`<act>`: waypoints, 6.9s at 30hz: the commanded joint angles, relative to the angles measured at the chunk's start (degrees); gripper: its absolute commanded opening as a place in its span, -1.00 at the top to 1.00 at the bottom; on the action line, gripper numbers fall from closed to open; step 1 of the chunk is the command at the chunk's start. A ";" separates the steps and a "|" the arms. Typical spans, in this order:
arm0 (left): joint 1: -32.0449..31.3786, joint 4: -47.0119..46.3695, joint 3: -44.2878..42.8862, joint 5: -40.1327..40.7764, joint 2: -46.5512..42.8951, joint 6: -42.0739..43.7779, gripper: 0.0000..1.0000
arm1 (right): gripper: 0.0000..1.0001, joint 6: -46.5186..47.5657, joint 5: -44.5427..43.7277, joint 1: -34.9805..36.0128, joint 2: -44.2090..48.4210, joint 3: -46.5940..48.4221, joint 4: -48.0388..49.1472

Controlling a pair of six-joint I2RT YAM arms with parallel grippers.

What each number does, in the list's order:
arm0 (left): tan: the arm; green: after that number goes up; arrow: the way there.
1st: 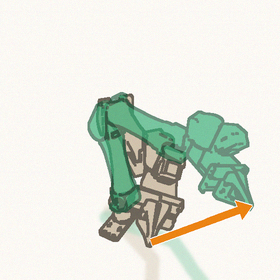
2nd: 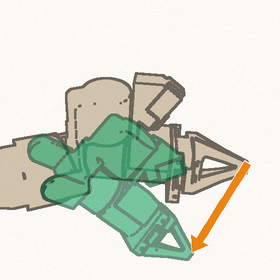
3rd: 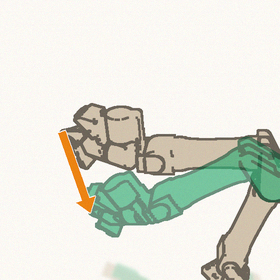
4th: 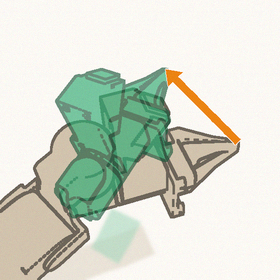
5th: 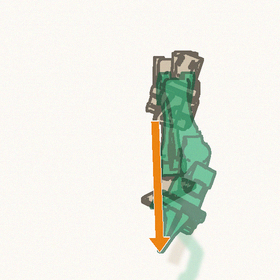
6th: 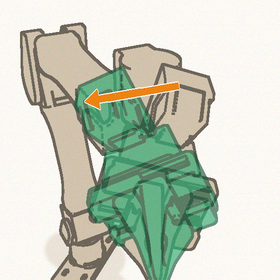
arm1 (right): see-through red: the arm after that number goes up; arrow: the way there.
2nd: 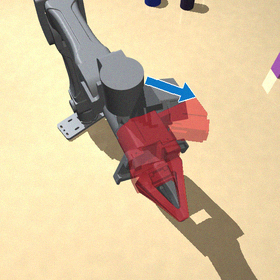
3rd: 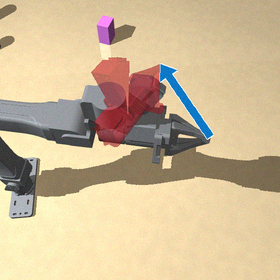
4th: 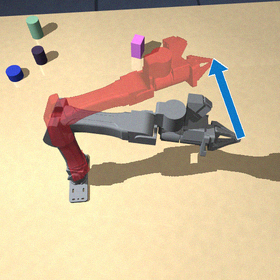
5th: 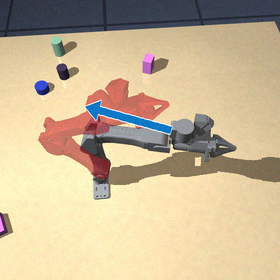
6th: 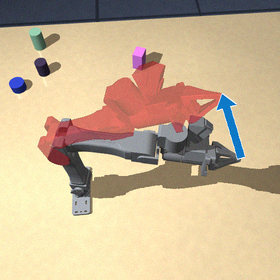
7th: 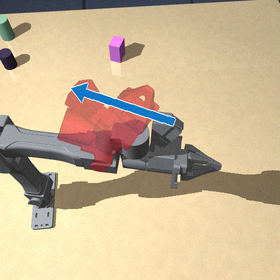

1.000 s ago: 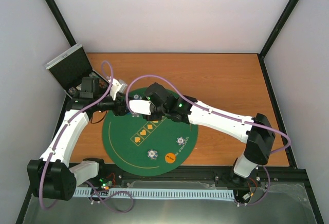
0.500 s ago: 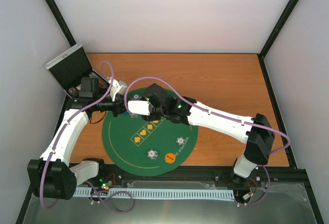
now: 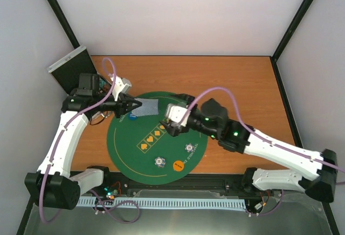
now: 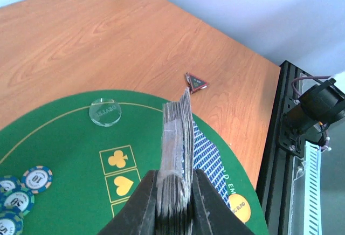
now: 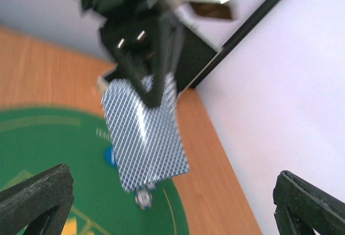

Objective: Distribute texas hold em gaming equipment

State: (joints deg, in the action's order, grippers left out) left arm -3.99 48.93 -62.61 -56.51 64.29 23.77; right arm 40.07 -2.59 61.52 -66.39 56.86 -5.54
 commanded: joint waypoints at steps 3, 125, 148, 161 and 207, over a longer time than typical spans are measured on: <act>-0.10 5.29 -6.13 -2.88 -2.67 3.91 0.98 | -1.00 -31.53 4.44 -2.59 3.99 1.80 7.68; -1.55 5.75 10.52 26.02 -30.28 39.15 0.14 | 0.58 -63.40 40.38 -2.71 -35.10 32.01 -10.68; -1.55 8.08 12.93 26.01 -30.79 33.58 0.18 | -0.32 -57.18 30.38 -4.91 -33.43 29.73 -15.13; -1.55 5.91 14.12 28.39 -30.60 31.18 0.18 | -0.34 -55.50 36.12 -5.18 -31.86 29.16 -15.16; -1.59 6.99 14.96 29.78 -28.97 29.96 0.15 | 0.94 -49.71 25.87 -5.84 -29.71 33.67 -25.91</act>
State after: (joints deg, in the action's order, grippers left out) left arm -5.52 56.77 -46.92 -26.04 35.46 54.89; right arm -10.50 26.06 55.94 -97.21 89.21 -30.04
